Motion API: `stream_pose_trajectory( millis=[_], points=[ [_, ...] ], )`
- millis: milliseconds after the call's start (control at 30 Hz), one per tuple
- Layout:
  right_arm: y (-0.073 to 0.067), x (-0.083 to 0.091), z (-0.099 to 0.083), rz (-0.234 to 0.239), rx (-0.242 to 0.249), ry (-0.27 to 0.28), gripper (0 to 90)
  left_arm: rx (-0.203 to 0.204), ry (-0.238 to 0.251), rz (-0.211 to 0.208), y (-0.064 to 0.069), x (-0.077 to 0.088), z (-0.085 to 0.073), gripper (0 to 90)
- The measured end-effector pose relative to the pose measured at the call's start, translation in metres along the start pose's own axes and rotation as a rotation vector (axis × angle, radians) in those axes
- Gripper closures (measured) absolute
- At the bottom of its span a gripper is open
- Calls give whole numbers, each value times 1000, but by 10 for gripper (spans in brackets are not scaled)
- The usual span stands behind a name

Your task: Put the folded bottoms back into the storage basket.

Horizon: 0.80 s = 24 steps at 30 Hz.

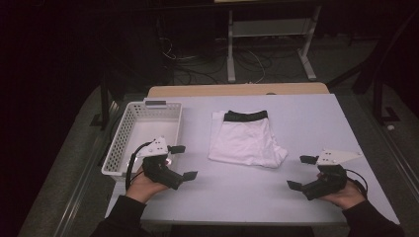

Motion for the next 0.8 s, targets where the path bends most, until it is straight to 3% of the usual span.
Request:
stream_pose_trajectory(
  millis=[167, 467, 800],
  points=[
    [-2, -2, 0, 14, -4, -1, 0, 13, 17, -6, 1, 0, 3, 0],
    [-7, -7, 6, 11, 15, 2, 0, -14, 10, -7, 9, -2, 4, 0],
    [-12, -16, 9, 29, 29, -3, 0, -9, 10, -10, 11, -5, 3, 0]
  ],
)
Point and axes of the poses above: each handheld gripper's, and its own axes: x roughly backward along the jaws, z roughly out of its top, y roughly to its right, the point moved 10 cm from there along -x, roughly forward along the jaws, and after that the axes turned 9 degrees about -x, right-handed, at the moved point
